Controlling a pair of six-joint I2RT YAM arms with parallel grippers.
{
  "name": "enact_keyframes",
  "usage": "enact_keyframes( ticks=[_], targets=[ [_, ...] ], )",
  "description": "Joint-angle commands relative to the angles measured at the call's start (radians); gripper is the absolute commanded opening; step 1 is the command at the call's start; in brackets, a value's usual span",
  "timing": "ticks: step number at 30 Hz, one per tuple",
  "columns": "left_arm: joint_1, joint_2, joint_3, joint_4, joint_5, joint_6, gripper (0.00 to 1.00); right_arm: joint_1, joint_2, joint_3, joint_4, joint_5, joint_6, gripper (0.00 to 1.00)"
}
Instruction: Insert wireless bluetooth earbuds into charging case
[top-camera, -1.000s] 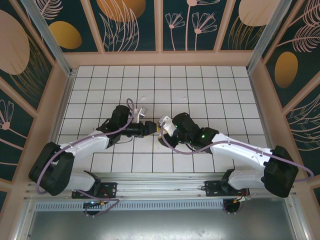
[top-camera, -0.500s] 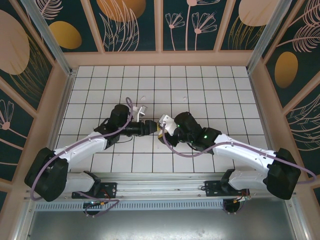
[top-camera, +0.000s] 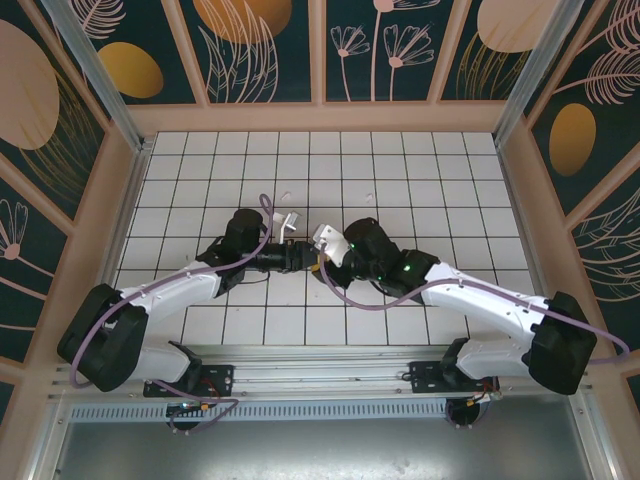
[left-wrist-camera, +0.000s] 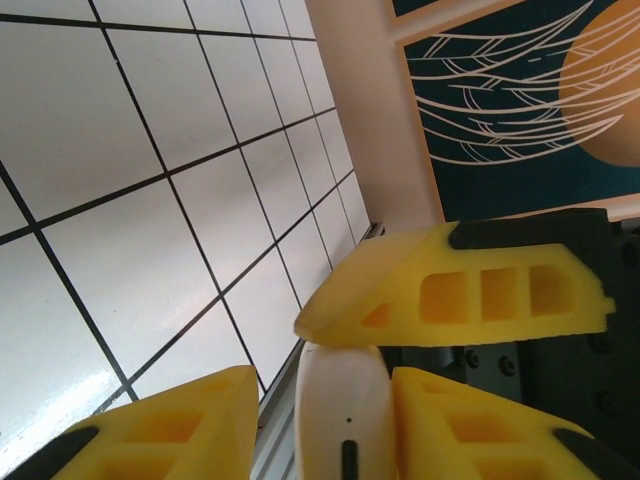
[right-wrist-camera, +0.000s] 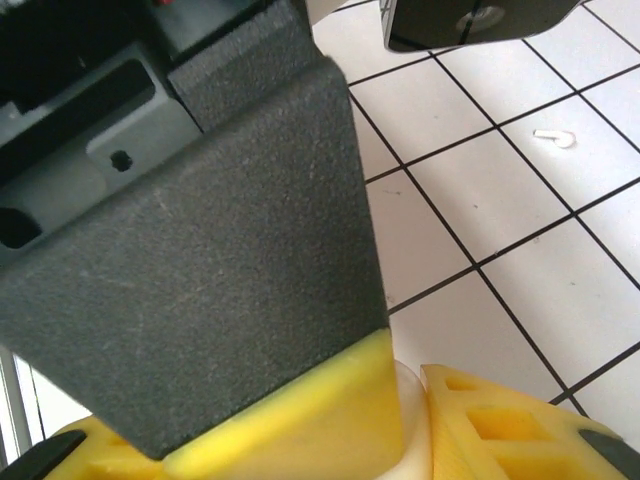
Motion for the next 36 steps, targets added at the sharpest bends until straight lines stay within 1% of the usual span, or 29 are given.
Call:
enact_keyframes(
  ticks=[1,3,7,11,13,17,20,22,24,30,33,36],
  targets=[
    [-0.003,0.007,0.009,0.013,0.005,0.008,0.3,0.009,0.011,0.046,0.041,-0.011,-0.009,0.4],
    [-0.003,-0.003,0.007,0.007,-0.017,0.01,0.24,0.007,0.01,0.045,0.052,-0.002,0.003,0.43],
    [-0.002,-0.023,-0.001,0.005,-0.066,0.007,0.14,-0.009,-0.014,0.034,0.078,-0.003,0.055,0.56],
    [0.007,-0.054,-0.018,0.02,-0.109,-0.007,0.08,-0.063,-0.077,0.007,0.121,-0.071,0.156,0.61],
    [0.02,-0.077,-0.036,0.041,-0.132,-0.023,0.05,-0.105,-0.124,-0.014,0.146,-0.128,0.227,0.63],
    [0.053,-0.132,-0.08,0.107,-0.182,-0.062,0.03,-0.187,-0.215,-0.056,0.2,-0.238,0.379,0.64],
    [0.076,-0.178,-0.122,0.193,-0.217,-0.103,0.01,-0.232,-0.266,-0.099,0.252,-0.247,0.539,0.65],
    [0.081,-0.21,-0.147,0.256,-0.244,-0.129,0.0,-0.253,-0.28,-0.134,0.306,-0.274,0.652,0.64],
    [0.082,-0.233,-0.161,0.304,-0.263,-0.149,0.0,-0.255,-0.281,-0.165,0.367,-0.29,0.762,0.63],
    [0.083,-0.283,-0.195,0.425,-0.289,-0.208,0.0,-0.255,-0.239,-0.262,0.668,-0.365,1.049,0.63],
    [0.082,-0.292,-0.197,0.443,-0.284,-0.225,0.0,-0.25,-0.205,-0.276,0.777,-0.38,1.123,0.63],
    [0.082,-0.302,-0.198,0.45,-0.283,-0.239,0.0,-0.225,-0.17,-0.265,0.845,-0.382,1.158,0.63]
  ],
)
